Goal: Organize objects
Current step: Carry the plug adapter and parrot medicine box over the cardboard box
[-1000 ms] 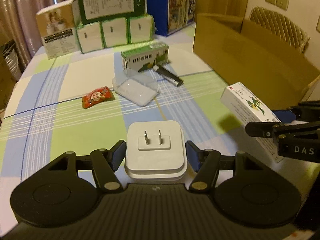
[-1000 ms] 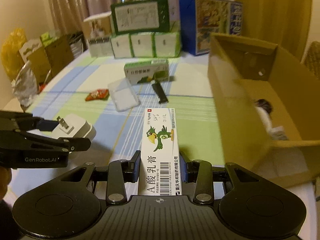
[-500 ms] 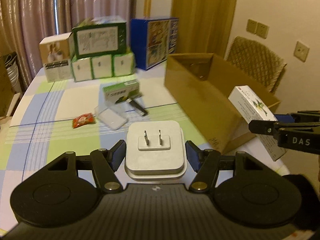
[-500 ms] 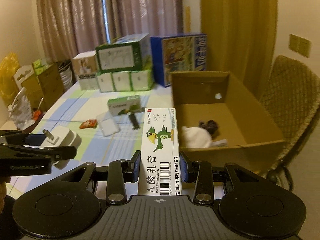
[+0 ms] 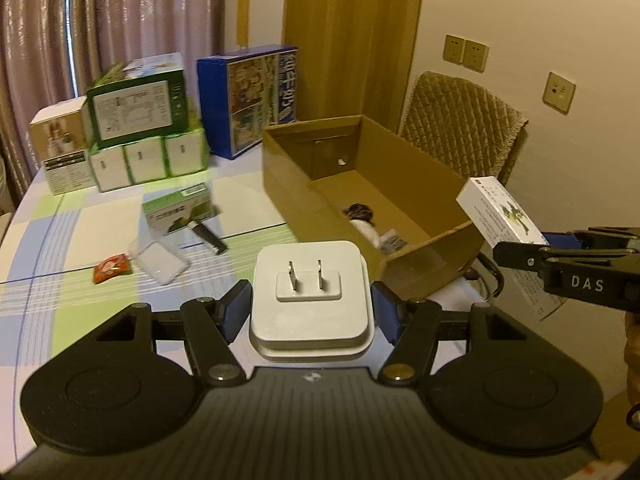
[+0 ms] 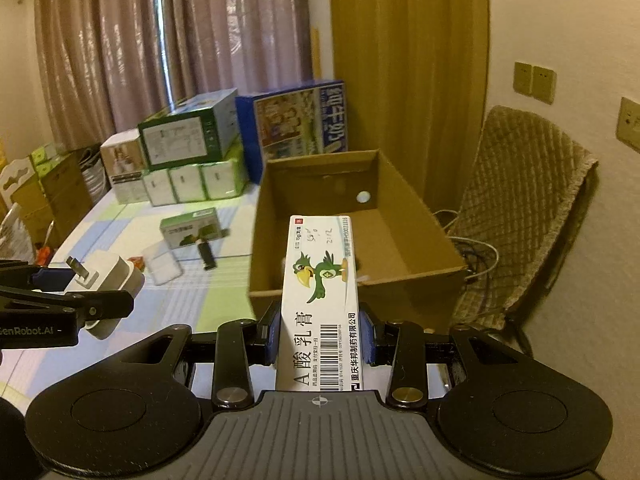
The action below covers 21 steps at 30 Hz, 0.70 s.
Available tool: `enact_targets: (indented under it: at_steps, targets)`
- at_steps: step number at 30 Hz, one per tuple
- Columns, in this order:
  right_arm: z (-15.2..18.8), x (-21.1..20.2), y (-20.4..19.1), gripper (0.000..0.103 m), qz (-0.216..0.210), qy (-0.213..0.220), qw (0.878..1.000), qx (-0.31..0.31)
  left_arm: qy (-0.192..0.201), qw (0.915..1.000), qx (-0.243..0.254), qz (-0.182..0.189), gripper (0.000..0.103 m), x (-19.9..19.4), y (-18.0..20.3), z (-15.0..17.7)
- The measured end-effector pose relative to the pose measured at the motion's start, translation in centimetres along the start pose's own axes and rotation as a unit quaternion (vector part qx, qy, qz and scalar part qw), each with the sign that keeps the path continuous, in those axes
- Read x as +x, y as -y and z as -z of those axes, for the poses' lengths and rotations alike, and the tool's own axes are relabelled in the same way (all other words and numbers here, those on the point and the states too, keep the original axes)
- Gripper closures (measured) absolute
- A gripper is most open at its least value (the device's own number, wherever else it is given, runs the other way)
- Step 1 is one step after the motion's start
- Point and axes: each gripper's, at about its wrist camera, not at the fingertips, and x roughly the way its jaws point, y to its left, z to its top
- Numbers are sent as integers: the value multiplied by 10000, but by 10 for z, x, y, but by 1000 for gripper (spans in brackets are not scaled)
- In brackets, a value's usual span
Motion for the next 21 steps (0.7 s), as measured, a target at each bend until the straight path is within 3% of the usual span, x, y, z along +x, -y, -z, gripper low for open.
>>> enact_targets:
  at_steps: [21]
  targets:
    - [-51, 40, 77, 68, 77, 44, 9999, 106, 6, 9990, 373, 262, 43, 76, 63, -75]
